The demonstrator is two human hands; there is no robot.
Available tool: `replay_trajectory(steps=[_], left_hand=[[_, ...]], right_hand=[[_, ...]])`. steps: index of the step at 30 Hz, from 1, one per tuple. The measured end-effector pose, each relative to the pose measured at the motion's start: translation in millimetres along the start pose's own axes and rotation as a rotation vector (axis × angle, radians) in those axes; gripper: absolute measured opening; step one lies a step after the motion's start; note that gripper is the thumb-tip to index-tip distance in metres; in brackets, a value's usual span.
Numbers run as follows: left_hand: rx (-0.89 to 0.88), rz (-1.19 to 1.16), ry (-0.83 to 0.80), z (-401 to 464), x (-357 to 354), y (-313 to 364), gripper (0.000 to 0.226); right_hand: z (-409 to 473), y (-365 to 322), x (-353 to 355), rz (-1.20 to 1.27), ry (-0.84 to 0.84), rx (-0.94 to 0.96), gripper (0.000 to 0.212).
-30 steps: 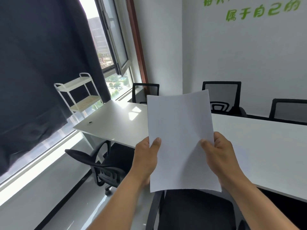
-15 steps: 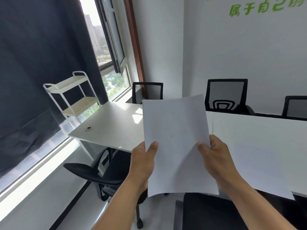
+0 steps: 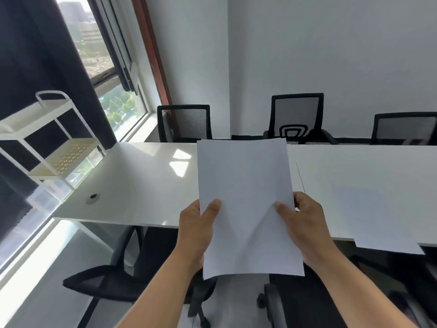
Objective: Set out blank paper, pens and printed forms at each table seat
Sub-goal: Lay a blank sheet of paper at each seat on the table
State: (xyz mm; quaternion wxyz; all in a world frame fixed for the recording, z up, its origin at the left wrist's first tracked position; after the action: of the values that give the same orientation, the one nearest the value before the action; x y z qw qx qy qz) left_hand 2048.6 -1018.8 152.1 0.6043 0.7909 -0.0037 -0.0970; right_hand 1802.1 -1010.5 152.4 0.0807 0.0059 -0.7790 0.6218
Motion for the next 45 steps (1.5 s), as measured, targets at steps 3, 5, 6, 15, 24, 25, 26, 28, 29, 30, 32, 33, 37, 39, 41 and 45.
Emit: replay_trajectory(steps=[3,5,6,15,24,25,26,28,29,30,32,33,37,39,41,45], left_hand=[[0.045,0.012,-0.043,24,2,-12,0.018],[0.082,0.022,-0.072,39,5,-21,0.017],[0.105,0.034,-0.092,51,6,-27,0.018],[0.222,0.081,-0.129,160,22,-54,0.021],[0.346,0.031,-0.075,221,35,-92,0.025],[0.353,0.030,-0.081,226,36,-94,0.025],[0.358,0.032,-0.083,231,37,-95,0.026],[0.371,0.041,-0.081,238,39,-100,0.028],[0.381,0.043,-0.079,241,40,-102,0.029],[0.394,0.042,-0.081,242,40,-105,0.030],[0.409,0.032,-0.089,245,44,-109,0.031],[0.413,0.032,-0.090,246,47,-109,0.031],[0.411,0.038,-0.072,248,66,-108,0.030],[0.412,0.036,-0.061,248,79,-105,0.030],[0.403,0.035,-0.045,248,93,-101,0.030],[0.395,0.036,0.003,247,119,-98,0.029]], right_hand=[[21,13,-1,0.011,0.044,-0.028,0.005],[34,25,-1,0.040,0.072,-0.042,0.010],[43,33,0,0.057,0.092,-0.051,0.012],[152,93,0,0.059,0.154,-0.157,0.025],[216,134,-8,0.051,0.086,-0.261,0.014],[220,138,-9,0.046,0.088,-0.273,0.014],[223,141,-10,0.043,0.087,-0.279,0.014],[228,147,-11,0.042,0.084,-0.296,0.013],[230,151,-11,0.040,0.085,-0.304,0.013],[231,153,-12,0.034,0.086,-0.310,0.012],[235,158,-14,0.019,0.086,-0.316,0.010],[237,159,-17,0.011,0.080,-0.318,0.009],[244,162,-37,0.013,0.056,-0.332,0.007],[246,164,-50,0.018,0.047,-0.339,0.006],[251,165,-62,0.012,0.050,-0.336,0.005],[257,167,-78,0.015,0.081,-0.329,0.004]])
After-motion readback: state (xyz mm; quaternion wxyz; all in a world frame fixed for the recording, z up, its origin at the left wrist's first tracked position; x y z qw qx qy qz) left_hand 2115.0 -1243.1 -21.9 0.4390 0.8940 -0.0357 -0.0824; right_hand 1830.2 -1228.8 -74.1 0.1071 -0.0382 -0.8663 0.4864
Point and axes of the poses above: each hand's wrist, its own z-axis towards the middle knuckle, its own x-axis out of the back of the hand, y = z × x, the point moved 5 cm from there along z, towards the middle knuckle, and after that the axes turned 15 degrees about -y, right-handed, at the moved point
